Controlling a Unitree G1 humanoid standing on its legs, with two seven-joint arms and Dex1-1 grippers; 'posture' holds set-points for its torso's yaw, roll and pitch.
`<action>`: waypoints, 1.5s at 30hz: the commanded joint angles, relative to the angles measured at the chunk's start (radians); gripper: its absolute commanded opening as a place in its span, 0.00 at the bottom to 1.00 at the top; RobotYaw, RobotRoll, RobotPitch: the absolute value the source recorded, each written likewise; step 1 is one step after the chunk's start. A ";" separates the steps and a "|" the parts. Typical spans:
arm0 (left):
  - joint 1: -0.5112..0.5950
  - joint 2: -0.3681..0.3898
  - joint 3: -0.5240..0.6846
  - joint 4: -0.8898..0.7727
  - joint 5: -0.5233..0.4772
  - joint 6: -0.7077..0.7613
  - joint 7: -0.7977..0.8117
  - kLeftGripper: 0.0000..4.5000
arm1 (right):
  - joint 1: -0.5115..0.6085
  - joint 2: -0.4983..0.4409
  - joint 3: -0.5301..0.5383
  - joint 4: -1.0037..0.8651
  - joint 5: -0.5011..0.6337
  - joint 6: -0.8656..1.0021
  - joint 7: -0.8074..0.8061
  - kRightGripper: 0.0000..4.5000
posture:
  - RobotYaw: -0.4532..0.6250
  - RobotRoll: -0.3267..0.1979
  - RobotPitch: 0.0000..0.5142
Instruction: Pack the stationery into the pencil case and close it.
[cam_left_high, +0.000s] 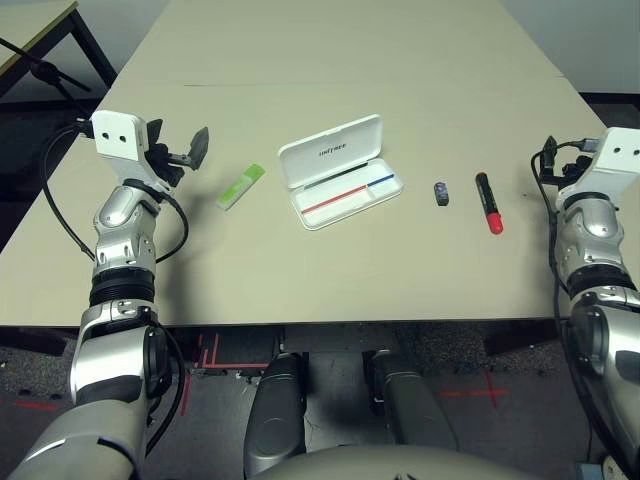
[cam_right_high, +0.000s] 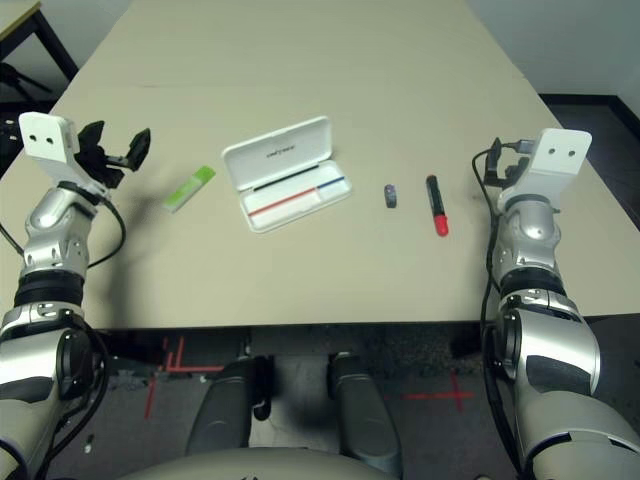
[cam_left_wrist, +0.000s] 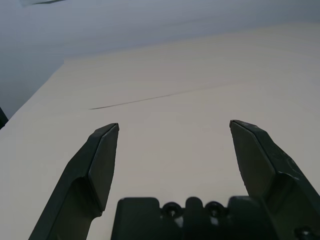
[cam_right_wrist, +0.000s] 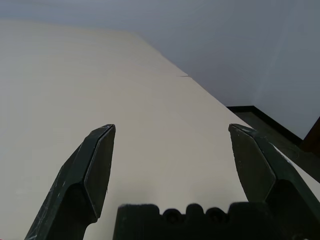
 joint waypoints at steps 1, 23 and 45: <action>0.006 0.010 0.002 0.026 0.007 -0.011 -0.002 0.99 | -0.007 0.006 -0.006 0.010 0.005 -0.005 -0.007 1.00 | 0.40 0.62 0.26; 0.069 0.006 -0.019 -0.095 0.005 0.051 -0.036 0.99 | -0.021 0.002 0.087 -0.053 -0.008 0.088 0.330 1.00 | 0.41 0.62 0.30; 0.108 0.032 -0.044 -0.202 0.008 0.116 -0.073 0.99 | 0.051 -0.099 0.267 -0.372 -0.010 0.376 0.938 1.00 | 0.42 0.62 0.25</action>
